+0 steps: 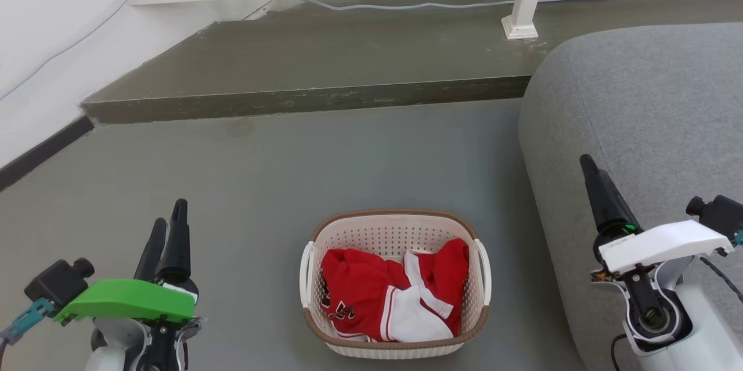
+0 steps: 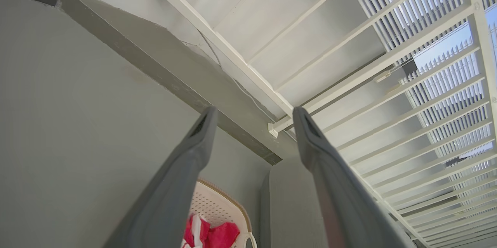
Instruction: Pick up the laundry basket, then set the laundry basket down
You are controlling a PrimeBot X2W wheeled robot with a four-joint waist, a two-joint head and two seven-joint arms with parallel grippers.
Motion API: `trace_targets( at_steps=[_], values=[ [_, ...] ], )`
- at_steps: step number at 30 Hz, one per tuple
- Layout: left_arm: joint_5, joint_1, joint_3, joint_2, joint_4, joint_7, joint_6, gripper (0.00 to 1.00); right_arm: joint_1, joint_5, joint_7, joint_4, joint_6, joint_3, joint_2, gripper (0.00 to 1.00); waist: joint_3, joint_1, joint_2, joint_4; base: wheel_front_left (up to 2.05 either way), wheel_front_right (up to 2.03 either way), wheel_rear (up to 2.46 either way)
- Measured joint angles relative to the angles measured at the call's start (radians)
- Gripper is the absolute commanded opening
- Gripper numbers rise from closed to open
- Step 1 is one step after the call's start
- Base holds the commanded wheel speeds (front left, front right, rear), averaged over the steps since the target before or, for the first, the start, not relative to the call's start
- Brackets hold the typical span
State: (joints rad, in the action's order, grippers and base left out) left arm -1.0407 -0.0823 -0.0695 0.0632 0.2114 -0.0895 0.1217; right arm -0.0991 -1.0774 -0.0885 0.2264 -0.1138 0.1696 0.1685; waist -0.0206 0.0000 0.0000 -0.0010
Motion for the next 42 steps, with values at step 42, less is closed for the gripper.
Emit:
trace_targets(
  at_steps=[42],
  values=[
    [0.576, -0.016, -0.07, -0.016, -0.048, -0.132, 0.0, 1.0, -0.047, 0.496, -0.128, -0.001, 0.011, 0.121, 0.011, 1.0, -0.014, 0.0, 0.0, -0.007, 0.0, 0.0, 0.0]
  ],
)
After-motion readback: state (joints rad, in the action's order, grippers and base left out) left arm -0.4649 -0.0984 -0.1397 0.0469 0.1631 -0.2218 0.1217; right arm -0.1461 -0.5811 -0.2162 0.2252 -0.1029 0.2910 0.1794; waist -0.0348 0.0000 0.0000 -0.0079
